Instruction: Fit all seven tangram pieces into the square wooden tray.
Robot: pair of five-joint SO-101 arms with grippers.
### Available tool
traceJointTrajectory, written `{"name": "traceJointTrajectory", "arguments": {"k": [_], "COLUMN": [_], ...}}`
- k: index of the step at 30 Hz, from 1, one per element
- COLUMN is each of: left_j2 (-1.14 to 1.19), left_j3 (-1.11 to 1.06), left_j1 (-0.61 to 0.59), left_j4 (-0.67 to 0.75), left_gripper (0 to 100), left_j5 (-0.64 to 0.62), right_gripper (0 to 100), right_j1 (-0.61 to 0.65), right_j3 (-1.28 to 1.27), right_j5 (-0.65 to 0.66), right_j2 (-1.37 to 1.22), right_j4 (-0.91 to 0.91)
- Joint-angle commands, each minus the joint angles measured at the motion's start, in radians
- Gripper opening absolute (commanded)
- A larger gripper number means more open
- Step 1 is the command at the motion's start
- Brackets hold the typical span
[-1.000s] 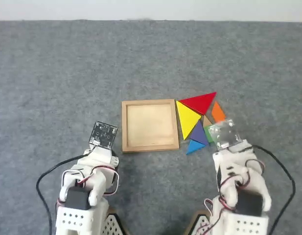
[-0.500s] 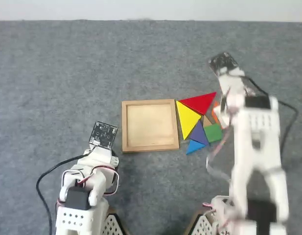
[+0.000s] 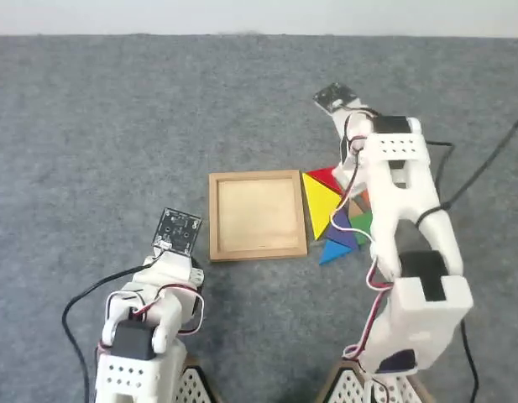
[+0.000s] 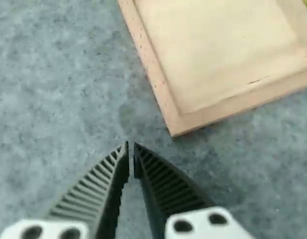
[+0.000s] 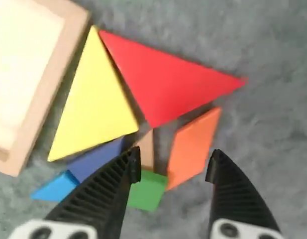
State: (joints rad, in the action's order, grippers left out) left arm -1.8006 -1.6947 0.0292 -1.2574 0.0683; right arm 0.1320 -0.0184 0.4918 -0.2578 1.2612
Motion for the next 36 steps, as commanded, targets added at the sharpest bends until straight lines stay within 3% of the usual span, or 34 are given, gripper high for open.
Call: {"name": "traceJointTrajectory", "arguments": {"k": [1,9,15,19,25,36], "left_j2": [-0.018,-0.018,-0.018,-0.018,-0.018,-0.018], "left_j3": [0.010,0.010,0.010,0.010,0.010,0.010], "left_j1": [-0.006,-0.006,-0.006,-0.006,-0.006,-0.006], "left_j4": [-0.005,-0.005,-0.005,-0.005,-0.005,-0.005], "left_gripper": [2,2,2,2,2,2], "left_j5": [0.002,0.002,0.002,0.002,0.002,0.002], "right_gripper": [22.6,22.9,34.1,32.4,31.3,31.0], "right_j1": [0.073,0.183,0.203,0.208,0.209,0.209], "right_j3": [-0.061,-0.423,-0.519,-0.516,-0.446,-0.315], "right_j5": [-0.107,-0.287,-0.281,-0.264,-0.264,-0.307], "right_j2": [0.027,0.254,0.278,0.206,0.105,0.005], "right_j4": [-0.076,-0.432,-0.522,-0.581,-0.579,-0.394]}}
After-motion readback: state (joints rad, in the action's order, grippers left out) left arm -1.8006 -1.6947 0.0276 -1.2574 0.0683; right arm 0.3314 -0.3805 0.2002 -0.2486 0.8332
